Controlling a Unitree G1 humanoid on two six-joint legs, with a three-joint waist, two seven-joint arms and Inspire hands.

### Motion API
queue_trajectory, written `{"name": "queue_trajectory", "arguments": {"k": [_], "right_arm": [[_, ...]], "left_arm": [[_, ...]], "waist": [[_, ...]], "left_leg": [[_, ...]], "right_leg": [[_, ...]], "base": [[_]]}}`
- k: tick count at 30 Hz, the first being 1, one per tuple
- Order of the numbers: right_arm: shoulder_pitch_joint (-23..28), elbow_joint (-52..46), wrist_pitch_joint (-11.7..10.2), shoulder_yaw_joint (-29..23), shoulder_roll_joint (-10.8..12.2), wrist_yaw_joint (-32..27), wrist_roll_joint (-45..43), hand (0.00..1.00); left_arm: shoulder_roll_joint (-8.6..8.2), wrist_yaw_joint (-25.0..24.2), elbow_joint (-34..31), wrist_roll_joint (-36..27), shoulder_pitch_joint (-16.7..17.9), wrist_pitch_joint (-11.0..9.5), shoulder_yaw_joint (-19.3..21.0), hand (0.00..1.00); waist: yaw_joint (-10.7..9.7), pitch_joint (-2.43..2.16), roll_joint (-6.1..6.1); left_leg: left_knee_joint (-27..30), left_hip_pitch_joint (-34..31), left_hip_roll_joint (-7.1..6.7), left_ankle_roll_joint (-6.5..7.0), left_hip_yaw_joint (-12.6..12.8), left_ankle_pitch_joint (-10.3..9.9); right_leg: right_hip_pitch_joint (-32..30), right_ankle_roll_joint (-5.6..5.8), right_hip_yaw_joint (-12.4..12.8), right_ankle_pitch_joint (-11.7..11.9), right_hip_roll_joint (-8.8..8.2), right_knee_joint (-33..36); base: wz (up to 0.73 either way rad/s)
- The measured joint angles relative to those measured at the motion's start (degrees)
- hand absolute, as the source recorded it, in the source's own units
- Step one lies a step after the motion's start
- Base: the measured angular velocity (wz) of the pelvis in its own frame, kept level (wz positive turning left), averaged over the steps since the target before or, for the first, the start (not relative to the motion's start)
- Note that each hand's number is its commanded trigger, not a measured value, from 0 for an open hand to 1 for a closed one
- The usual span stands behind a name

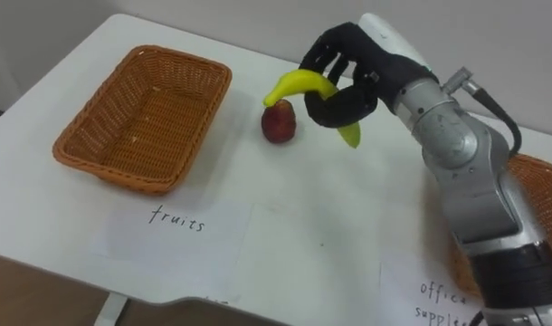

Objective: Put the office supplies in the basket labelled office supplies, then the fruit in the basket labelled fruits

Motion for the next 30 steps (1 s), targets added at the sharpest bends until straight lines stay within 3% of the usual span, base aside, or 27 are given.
{"name": "queue_trajectory", "arguments": {"k": [7, 11, 23, 30], "right_arm": [[-1.26, 0.11, -0.01, 1.35, 1.57, -2.47, 0.14, 1.00], [-1.80, 0.62, -0.20, 3.53, 1.97, -4.63, 1.27, 1.00], [-5.22, 1.91, -0.28, 7.36, 2.19, -5.67, 5.55, 1.00], [-5.37, 1.97, -0.22, 7.37, 5.35, -7.11, 5.48, 1.00]], "left_arm": [[-0.78, -0.20, 0.00, -0.02, -0.48, 0.91, -0.13, 0.00], [-0.88, -0.21, 0.00, 0.10, -0.52, 1.00, -0.11, 0.00], [-1.60, -0.51, 0.04, 2.38, -1.04, 1.16, -0.15, 0.00], [-1.64, -1.38, 0.06, 2.37, -0.95, 2.63, -0.19, 0.00]], "waist": [[2.24, -0.02, -0.01], [4.05, 0.03, 0.08], [5.59, -0.15, 0.37], [5.76, -0.18, 0.32]], "left_leg": [[0.33, 0.28, -0.06, 0.01, -1.27, 0.00], [0.33, 0.08, -0.09, 0.01, -1.33, 0.01], [0.33, -0.15, -0.16, 0.03, -1.95, 0.04], [0.64, -0.75, -0.47, 0.14, -3.32, 0.11]], "right_leg": [[1.03, 0.06, -2.46, -0.03, -0.56, -0.01], [0.94, 0.23, -2.60, -0.14, -0.67, 0.01], [1.05, 0.28, -4.38, -0.17, -0.78, 0.00], [1.15, 0.40, -5.38, -0.24, -1.04, -0.01]], "base": [[0.12], [0.02], [0.03], [0.10]]}}
